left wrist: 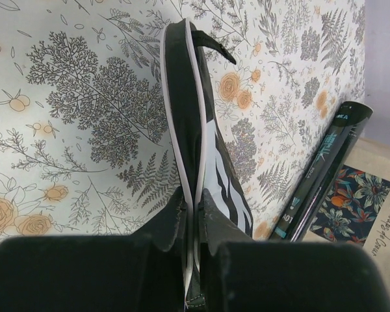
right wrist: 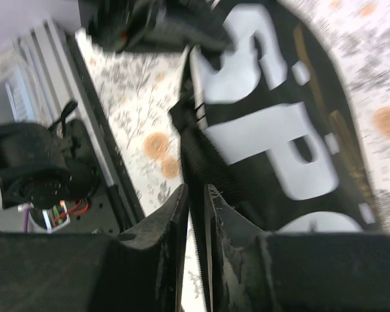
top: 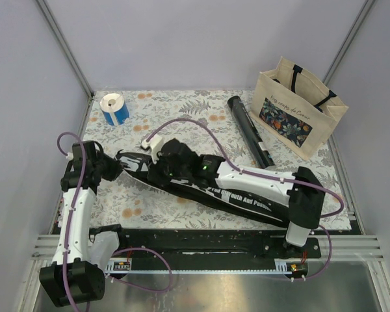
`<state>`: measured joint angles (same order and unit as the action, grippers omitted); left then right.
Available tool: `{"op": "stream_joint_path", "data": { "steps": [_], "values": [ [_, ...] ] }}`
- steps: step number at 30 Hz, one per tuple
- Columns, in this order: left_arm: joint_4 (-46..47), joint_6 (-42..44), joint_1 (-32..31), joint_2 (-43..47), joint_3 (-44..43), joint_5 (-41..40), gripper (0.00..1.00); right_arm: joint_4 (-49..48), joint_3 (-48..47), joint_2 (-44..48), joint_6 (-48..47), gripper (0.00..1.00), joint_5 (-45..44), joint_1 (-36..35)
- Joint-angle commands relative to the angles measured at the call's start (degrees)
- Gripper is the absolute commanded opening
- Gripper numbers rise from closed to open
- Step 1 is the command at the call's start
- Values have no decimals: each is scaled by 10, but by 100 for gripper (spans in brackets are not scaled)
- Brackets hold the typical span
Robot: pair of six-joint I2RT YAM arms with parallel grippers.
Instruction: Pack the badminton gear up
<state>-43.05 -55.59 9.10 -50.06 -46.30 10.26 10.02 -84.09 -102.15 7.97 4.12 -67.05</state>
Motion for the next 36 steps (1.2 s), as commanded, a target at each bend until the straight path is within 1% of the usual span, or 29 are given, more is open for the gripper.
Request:
{"op": "stream_joint_path", "data": {
  "steps": [1, 3, 5, 8, 10, 15, 19, 23, 31, 36],
  "values": [
    [33, 33, -1, 5, 8, 45, 0, -43, -19, 65, 50, 29, 24, 50],
    [42, 36, -1, 8, 19, 45, 0, -41, -25, 63, 60, 33, 34, 63],
    [59, 38, -1, 12, 31, 62, 0, -28, -40, 50, 59, 33, 42, 73],
    [79, 35, -1, 15, 40, 87, 0, -5, -67, 16, 64, 10, 69, 82],
    [82, 32, -1, 18, 41, 92, 0, -3, -76, -1, 74, 0, 96, 83],
    [89, 33, -1, 22, 43, 93, 0, -17, -96, -36, 118, 0, 158, 86],
    [97, 32, -1, 22, 46, 105, 0, -8, -108, -60, 113, 21, 153, 86],
    [97, 29, -1, 23, 46, 103, 0, -8, -110, -72, 109, 32, 182, 86],
    [103, 22, -2, 17, 46, 103, 0, -19, -114, -84, 113, 37, 228, 85],
    [105, 20, -1, 15, 46, 103, 0, -15, -117, -89, 108, 40, 230, 82]
  ]
}}
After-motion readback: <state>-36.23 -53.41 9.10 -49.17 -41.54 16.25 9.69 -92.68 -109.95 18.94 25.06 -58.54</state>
